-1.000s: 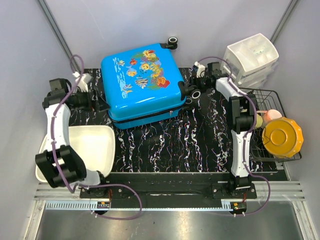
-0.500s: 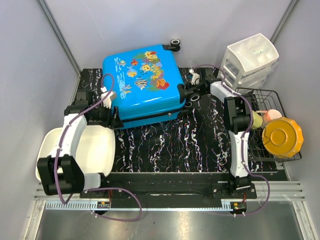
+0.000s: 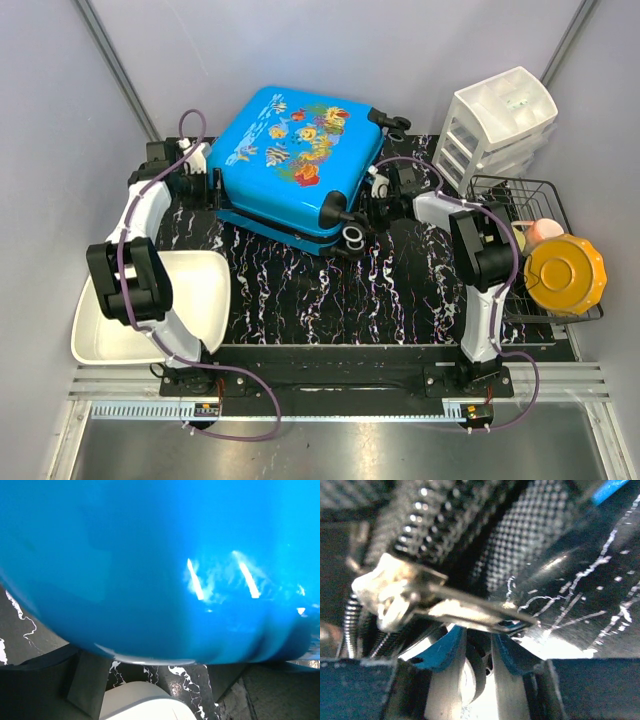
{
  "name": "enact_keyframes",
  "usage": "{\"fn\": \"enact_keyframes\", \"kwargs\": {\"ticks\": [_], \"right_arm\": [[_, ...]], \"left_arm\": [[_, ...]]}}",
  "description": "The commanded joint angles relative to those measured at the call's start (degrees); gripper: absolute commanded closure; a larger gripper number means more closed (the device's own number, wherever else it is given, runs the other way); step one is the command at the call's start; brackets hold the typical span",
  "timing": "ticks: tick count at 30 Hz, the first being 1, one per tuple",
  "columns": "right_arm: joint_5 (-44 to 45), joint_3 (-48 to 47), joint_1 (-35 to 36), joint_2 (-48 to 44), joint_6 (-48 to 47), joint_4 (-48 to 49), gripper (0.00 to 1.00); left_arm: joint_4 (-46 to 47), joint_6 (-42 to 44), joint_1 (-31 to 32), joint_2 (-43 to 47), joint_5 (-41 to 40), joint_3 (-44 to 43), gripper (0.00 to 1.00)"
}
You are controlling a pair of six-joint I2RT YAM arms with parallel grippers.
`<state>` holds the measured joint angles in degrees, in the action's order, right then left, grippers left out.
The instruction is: Open, take out, and arrange the luggage
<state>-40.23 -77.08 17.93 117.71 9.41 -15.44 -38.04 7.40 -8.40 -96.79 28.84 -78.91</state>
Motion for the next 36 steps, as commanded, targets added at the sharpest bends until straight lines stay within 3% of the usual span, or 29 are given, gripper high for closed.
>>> {"fn": "enact_keyframes", "kwargs": {"ticks": [1,6,10,15,19,22,24,28,31,36], "right_arm": [[-3.82,2.72,10.79,-3.8,1.66,7.5,0.67],[0.84,1.32,15.02,-4.07,0.0,17.63,0.65],[7.24,0.34,16.96,-3.97,4.63,25.76,0.62],[16.31,13.34,17.22,-11.79,10.72,41.17,0.57],[21.77,19.94,16.17,-21.09,6.16,41.99,0.56],[18.45,23.46,11.8,-25.67,4.31,38.84,0.55],[15.63,24.43,8.62,-27.09,2.56,37.25,0.49],[8.09,23.56,2.99,-28.76,-6.83,33.74,0.42],[3.33,20.84,2.28,-28.59,-12.37,31.71,0.41],[-3.89,14.68,3.86,-25.96,-12.66,27.84,0.41]], "left_arm": [[11.24,-6.86,-0.03,-5.67,3.59,-8.7,0.26],[11.5,-9.16,-2.67,-9.2,5.26,-13.19,0.24],[12.02,-9.77,-3.11,-9.55,7.54,-13.9,0.21],[13.25,-14.33,-3.99,-8.07,9.92,-12.85,0.21],[14.75,-15.66,-5.48,-2.71,10.97,-9.25,0.2],[14.32,-13.47,-5.75,2.38,11.41,-5.56,0.19],[12.47,-12.07,-5.75,4.76,11.41,-4.41,0.17],[10.71,-12.32,-5.75,10.39,10.98,2.07,0.14],[9.04,-12.06,-5.75,12.94,10.45,5.34,0.14],[8.51,-13.28,-7.32,12.51,10.01,7.64,0.14]]}}
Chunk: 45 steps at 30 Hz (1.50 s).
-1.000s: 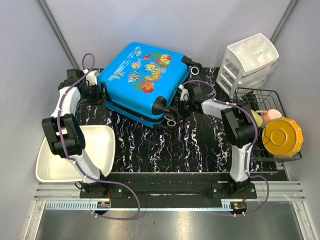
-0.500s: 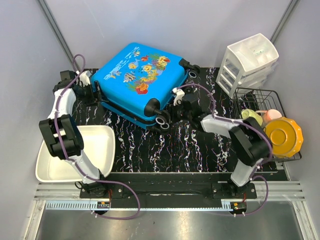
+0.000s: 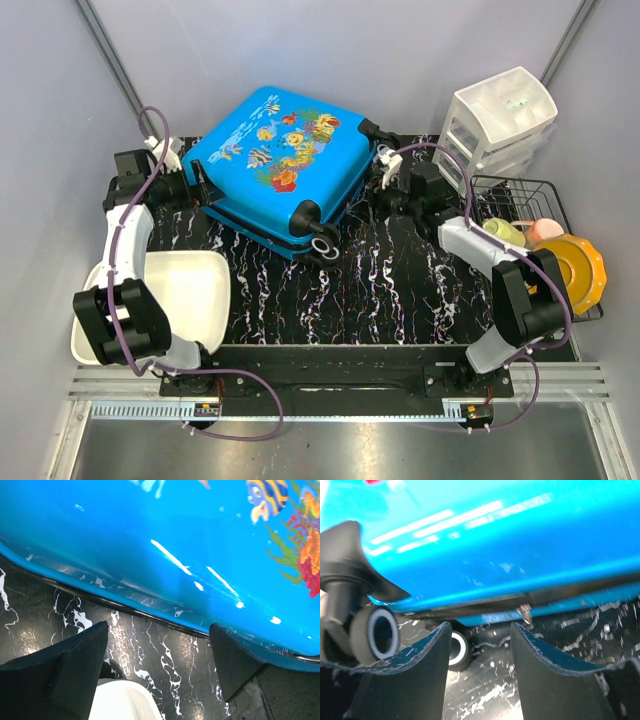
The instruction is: Open, take out, and arrange the luggage
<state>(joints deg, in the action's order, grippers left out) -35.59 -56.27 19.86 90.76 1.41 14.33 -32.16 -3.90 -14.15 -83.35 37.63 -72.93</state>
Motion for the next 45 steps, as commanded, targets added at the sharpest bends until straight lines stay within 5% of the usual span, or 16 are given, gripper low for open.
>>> {"fn": "enact_keyframes", "kwargs": {"ticks": [1,10,17,24,30,37,45], "right_arm": [[-8.61,-6.57,2.55,1.08,-5.27,-2.72,0.41],[-6.86,-9.2,15.37,3.89,-7.48,-2.64,0.41],[-6.33,-15.79,22.67,9.08,-3.08,1.67,0.43],[-5.64,-18.26,23.91,7.34,-3.93,0.63,0.4],[2.18,-10.01,20.94,-1.09,-7.83,-5.44,0.38],[7.29,2.37,8.29,-9.37,-9.49,-3.53,0.38],[4.49,4.42,6.69,-0.08,-9.59,10.35,0.35]], "left_arm": [[2.72,-2.42,-2.54,-1.63,1.92,1.3,0.14],[-2.01,-0.85,-6.41,-9.02,4.73,-8.54,0.14],[1.66,-4.18,-4.22,-11.38,6.85,-5.83,0.14],[3.95,-5.33,2.19,-21.3,6.41,-13.45,0.17],[2.2,-3.05,4.31,-26.51,4.91,-22.59,0.18],[0.7,-1.47,-1.39,-18.0,6.93,-18.05,0.16],[0.08,2.93,-2.72,0.63,9.83,-5.23,0.12]]}}
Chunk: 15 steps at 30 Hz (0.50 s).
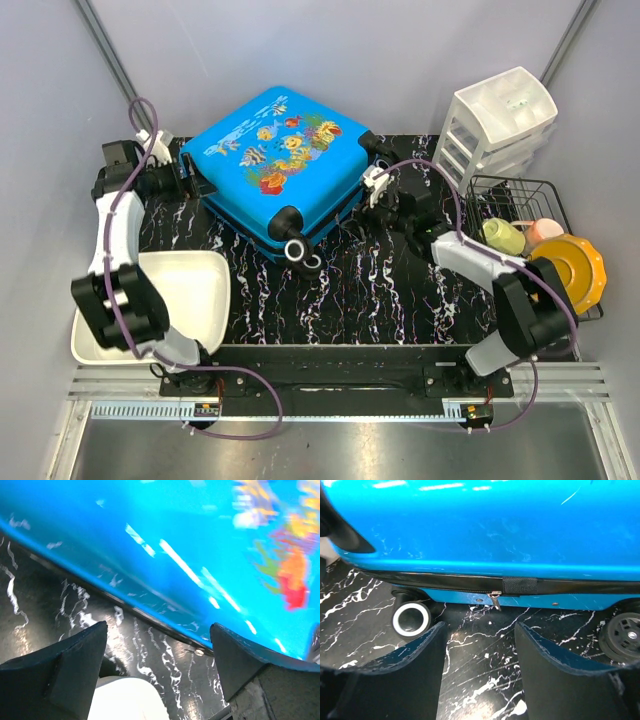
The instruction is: Open, take out, and arrange the luggage
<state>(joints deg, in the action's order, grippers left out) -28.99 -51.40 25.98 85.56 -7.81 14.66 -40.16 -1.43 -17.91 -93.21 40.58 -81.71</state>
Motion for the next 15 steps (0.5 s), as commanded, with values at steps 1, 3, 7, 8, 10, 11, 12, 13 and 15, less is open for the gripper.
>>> {"fn": "enact_keyframes", "kwargs": {"ticks": [1,3,7,8,10,11,12,13,15], "right_arm": [[-2.82,-0.72,0.65,6.19,-0.1,11.0,0.34],[-4.58,-1.68,0.57,8.99,-0.01,12.67,0.33],[-4.06,-3.27,0.57,13.31,-0.62,13.91,0.3],[-3.36,-3.53,0.57,14.8,-0.8,14.17,0.3],[-2.91,-3.88,0.57,16.12,-1.5,15.84,0.3],[-3.0,-4.15,0.65,17.17,-1.59,16.19,0.31],[-3.09,-4.85,0.57,17.62,-1.5,16.72,0.31],[-3.17,-5.03,0.57,18.06,-1.42,17.24,0.32],[-4.05,-5.73,0.65,19.29,-0.63,18.73,0.34]], "left_arm": [[8.08,0.46,1.12,11.9,7.49,4.62,0.12],[7.82,0.29,1.13,15.4,7.67,7.34,0.12],[6.33,0.99,1.39,19.72,7.85,10.08,0.11],[6.06,2.38,1.39,20.34,8.2,10.86,0.11],[5.62,2.4,1.65,22.19,9.34,11.57,0.11],[5.53,2.31,1.91,22.72,9.69,12.36,0.11],[5.27,2.57,2.61,23.42,9.96,12.71,0.11],[4.92,3.1,3.14,24.38,10.05,13.07,0.11],[4.05,4.77,4.72,25.35,9.78,14.12,0.11]]}}
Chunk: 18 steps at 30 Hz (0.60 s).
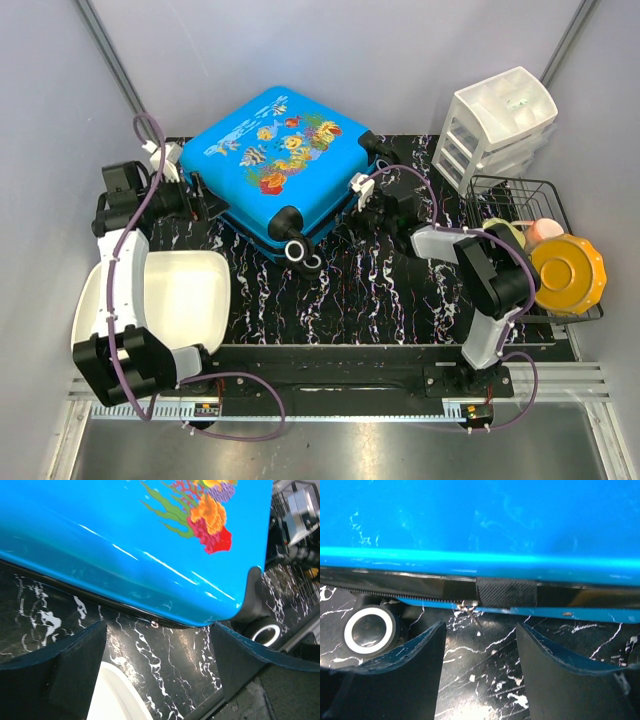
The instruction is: Open, take out, and arrange the luggage
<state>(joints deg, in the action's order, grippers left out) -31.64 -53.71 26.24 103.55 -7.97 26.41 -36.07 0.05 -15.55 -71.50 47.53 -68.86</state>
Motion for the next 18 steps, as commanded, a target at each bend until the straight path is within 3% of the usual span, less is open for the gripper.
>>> {"fn": "enact_keyframes", "kwargs": {"ticks": [1,5,14,18], "right_arm": [[-1.58,-3.59,0.48,1.57,-0.12,7.51,0.35],[-2.37,-4.29,0.39,2.45,0.85,9.36,0.45],[-4.93,0.62,0.39,-2.29,-0.81,9.71,0.96],[-3.17,2.47,0.04,-4.14,-1.61,7.43,1.0]], "left_arm": [[-0.4,4.07,2.8,4.35,2.57,1.62,0.11],[-1.63,6.09,5.0,5.32,1.43,2.5,0.11],[-2.07,7.15,6.32,4.36,-0.68,0.57,0.12],[-2.07,7.94,6.32,3.13,-1.74,0.22,0.13]]}}
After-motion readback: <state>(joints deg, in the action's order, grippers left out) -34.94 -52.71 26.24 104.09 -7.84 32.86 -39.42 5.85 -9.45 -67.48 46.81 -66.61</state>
